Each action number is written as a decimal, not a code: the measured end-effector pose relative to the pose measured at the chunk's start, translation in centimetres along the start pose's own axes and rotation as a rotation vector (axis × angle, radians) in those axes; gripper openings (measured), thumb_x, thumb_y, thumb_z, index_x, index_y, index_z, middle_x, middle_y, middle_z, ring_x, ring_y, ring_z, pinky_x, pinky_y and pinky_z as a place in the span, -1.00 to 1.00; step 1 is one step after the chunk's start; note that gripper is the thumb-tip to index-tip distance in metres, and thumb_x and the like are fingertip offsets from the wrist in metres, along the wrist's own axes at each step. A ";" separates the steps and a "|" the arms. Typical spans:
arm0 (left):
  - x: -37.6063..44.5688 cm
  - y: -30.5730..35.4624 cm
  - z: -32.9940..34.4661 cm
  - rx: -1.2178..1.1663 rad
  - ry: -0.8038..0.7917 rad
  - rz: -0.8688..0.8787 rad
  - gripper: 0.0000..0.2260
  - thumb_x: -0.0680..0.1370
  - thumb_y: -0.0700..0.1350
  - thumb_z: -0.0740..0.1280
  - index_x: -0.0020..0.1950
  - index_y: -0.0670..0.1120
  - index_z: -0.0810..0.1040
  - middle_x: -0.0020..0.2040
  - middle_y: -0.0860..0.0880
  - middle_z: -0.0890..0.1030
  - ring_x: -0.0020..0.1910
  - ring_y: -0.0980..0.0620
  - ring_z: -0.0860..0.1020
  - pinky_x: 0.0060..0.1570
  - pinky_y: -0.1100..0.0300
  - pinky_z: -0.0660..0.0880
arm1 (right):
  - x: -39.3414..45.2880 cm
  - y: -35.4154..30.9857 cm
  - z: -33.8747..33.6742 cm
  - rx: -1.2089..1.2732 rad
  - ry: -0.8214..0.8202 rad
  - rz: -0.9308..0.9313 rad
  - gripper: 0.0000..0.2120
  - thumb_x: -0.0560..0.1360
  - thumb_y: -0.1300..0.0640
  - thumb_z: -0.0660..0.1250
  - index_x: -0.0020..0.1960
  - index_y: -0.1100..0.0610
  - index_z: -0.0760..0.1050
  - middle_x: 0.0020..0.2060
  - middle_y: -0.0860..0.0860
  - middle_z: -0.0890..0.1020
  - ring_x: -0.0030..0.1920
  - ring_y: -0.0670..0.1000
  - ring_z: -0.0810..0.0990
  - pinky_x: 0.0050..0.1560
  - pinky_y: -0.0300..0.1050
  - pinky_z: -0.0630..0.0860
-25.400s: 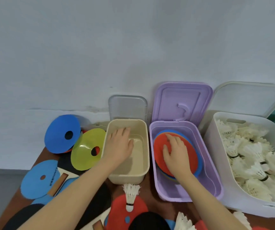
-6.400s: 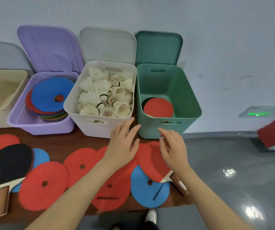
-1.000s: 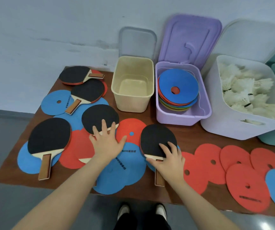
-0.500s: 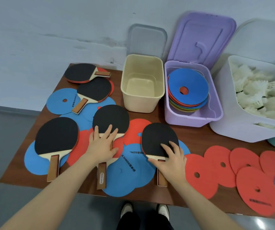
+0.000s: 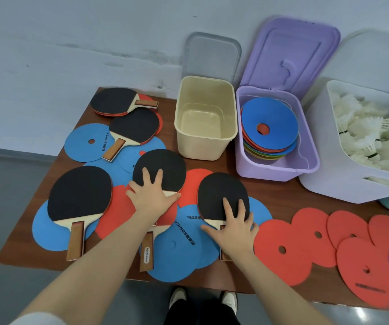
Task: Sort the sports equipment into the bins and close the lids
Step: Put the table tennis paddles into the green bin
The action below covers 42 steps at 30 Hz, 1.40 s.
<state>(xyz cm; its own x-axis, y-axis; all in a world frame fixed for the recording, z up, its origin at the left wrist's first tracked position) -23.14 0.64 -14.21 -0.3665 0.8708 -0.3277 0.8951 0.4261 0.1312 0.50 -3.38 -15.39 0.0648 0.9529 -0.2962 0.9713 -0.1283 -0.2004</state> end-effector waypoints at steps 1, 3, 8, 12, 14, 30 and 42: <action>-0.1 -0.1 0.1 -0.017 0.015 0.002 -0.20 0.37 0.46 0.16 0.50 0.19 -0.05 0.53 -0.06 -0.05 0.39 -0.33 0.13 0.34 -0.20 0.15 | 0.3 -0.4 0.0 0.012 -0.002 0.029 -0.05 0.24 -0.54 0.16 0.49 -0.22 -0.09 0.51 0.03 -0.06 0.44 0.32 0.02 0.37 0.20 0.06; -0.2 -0.4 0.0 -0.067 0.039 0.015 -0.22 0.38 0.43 0.19 0.49 0.18 0.02 0.53 -0.03 0.00 0.38 -0.31 0.15 0.35 -0.15 0.16 | 0.8 -0.8 0.0 0.039 -0.002 0.069 -0.05 0.23 -0.53 0.19 0.49 -0.22 -0.08 0.51 0.04 -0.05 0.42 0.34 0.05 0.38 0.19 0.06; -0.5 -0.7 -0.4 -0.134 0.071 0.066 -0.27 0.36 0.41 0.25 0.46 0.15 0.19 0.49 0.04 0.15 0.36 -0.30 0.19 0.33 -0.12 0.22 | 0.7 -0.3 -0.6 0.022 0.081 0.028 -0.14 0.27 -0.50 0.20 0.47 -0.21 0.06 0.50 0.05 0.05 0.38 0.31 0.15 0.33 0.16 0.12; -3.1 -0.3 -0.7 -0.128 0.119 0.097 -0.27 0.36 0.40 0.27 0.46 0.16 0.20 0.48 0.07 0.17 0.40 -0.25 0.15 0.30 -0.07 0.24 | -0.7 1.8 -1.8 0.070 0.160 -0.034 -0.13 0.18 -0.56 0.11 0.42 -0.22 0.21 0.47 0.01 0.16 0.36 0.24 0.20 0.30 0.14 0.16; -4.7 0.3 -1.0 -0.139 0.168 0.122 -0.27 0.36 0.39 0.28 0.45 0.16 0.21 0.48 0.07 0.18 0.39 -0.23 0.16 0.28 -0.06 0.26 | -1.5 3.2 -2.2 0.100 0.212 -0.064 -0.12 0.13 -0.55 0.06 0.39 -0.21 0.29 0.45 0.02 0.24 0.35 0.24 0.24 0.26 0.16 0.21; -20.2 13.8 -4.6 -0.368 0.467 0.248 -0.29 0.31 0.32 0.40 0.39 0.09 0.37 0.44 0.06 0.29 0.36 -0.17 0.25 0.26 -0.12 0.25 | -8.3 18.5 -12.8 0.290 0.558 -0.239 -0.23 0.16 -0.49 0.24 0.30 -0.17 0.43 0.39 0.06 0.35 0.33 0.26 0.29 0.19 0.21 0.34; -23.8 26.0 -8.8 -0.395 0.688 0.397 -0.26 0.19 0.41 0.32 0.28 0.06 0.50 0.36 0.03 0.41 0.26 -0.18 0.40 0.19 -0.10 0.35 | -6.4 25.7 -22.3 0.447 0.804 -0.294 -0.24 0.15 -0.44 0.32 0.28 -0.14 0.46 0.38 0.07 0.37 0.31 0.26 0.34 0.16 0.21 0.36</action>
<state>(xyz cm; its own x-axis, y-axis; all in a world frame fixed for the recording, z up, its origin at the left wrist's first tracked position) 6.60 -6.86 5.25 -0.2330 0.8727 0.4290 0.8823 0.0042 0.4706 30.18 -6.69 2.19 0.1317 0.8459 0.5169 0.8073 0.2111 -0.5510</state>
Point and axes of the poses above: each hand's wrist, its own x-axis towards the middle knuckle, its own z-axis out of the palm, y = z × x, the point moved 4 cm from there along x, towards the middle knuckle
